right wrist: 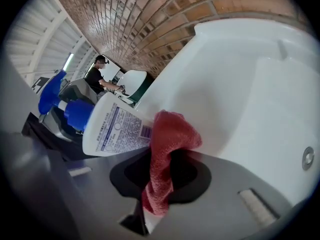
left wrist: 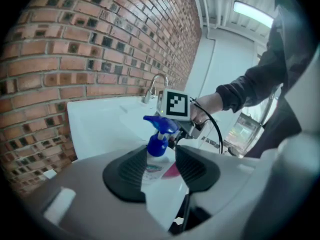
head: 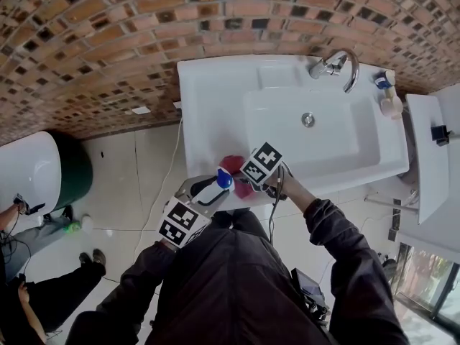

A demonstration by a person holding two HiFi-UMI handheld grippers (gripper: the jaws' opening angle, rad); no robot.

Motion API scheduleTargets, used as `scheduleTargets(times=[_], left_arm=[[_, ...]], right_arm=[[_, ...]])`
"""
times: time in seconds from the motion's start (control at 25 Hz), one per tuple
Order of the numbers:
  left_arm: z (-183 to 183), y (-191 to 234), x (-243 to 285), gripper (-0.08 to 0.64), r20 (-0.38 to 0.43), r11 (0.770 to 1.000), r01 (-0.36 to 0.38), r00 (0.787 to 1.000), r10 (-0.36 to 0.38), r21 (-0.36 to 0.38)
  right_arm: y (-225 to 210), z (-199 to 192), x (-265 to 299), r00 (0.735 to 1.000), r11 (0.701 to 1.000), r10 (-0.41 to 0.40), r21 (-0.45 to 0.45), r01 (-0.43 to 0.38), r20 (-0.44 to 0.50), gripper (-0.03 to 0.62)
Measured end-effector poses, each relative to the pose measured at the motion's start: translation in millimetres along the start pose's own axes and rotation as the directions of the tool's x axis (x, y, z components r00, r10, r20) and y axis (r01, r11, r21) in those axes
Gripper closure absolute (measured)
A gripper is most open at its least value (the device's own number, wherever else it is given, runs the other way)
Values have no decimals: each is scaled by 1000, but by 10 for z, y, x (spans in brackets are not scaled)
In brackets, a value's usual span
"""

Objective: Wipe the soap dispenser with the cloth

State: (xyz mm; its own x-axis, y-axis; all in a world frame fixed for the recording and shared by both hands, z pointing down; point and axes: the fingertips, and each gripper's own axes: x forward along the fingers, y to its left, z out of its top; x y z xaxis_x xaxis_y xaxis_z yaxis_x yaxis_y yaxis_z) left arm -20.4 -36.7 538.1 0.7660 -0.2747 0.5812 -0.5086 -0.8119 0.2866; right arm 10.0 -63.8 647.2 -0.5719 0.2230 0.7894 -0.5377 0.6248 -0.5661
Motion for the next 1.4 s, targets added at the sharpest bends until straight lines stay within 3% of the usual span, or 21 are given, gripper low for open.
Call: scheduleTargets(times=[0.08,0.16,0.24,0.32,0.4,0.52,0.68,0.8,0.88,1.2,1.28,1.4], left_arm=[[3,-6,4,394,3,1000,-3,1000,3,0],[2,-18,-4,394,5,1000,-5,1000,5,1],[-13,-25,-19,394,8,1000,-10,1000,10,-5],[-13,-30,-23,394,17,1000,-14,1000,15,-13],[-3,-29,-19,394,24,1000,-16,1000,16,-15],[14,-35,-13,394,42,1000,-22,999,23,-22],[19,-72,10,394,59,999,-26,998,28,-32],[11,-76,32,394,69,999,-29,997,31,-40],[7,-69,35,396,76,998,-31,997,34,-45],[-33,-38,37,396,66,997,-44,997,48,-56],[-48,-26,38,396,61,997,-47,997,51,-57],[-89,-16,22,394,51,997,-49,997,52,-58]], right_arm=[[32,22,-127,1000,999,-8,-49,8,14,523],[104,117,-345,999,987,-7,-158,14,44,523],[203,292,-592,998,947,-8,-321,28,64,523],[298,503,-792,998,871,-17,-490,41,53,523],[386,692,-895,1000,775,-30,-631,29,9,523],[504,830,-881,993,637,-67,-771,-30,-95,523],[627,798,-730,965,493,-128,-859,-140,-230,523],[637,735,-596,939,404,-182,-893,-198,-291,523],[591,697,-525,923,362,-219,-905,-223,-316,523],[337,534,-200,893,364,-247,-890,-273,-375,523],[300,486,-114,893,385,-239,-881,-274,-382,523],[268,482,-48,911,450,-197,-859,-245,-363,529]])
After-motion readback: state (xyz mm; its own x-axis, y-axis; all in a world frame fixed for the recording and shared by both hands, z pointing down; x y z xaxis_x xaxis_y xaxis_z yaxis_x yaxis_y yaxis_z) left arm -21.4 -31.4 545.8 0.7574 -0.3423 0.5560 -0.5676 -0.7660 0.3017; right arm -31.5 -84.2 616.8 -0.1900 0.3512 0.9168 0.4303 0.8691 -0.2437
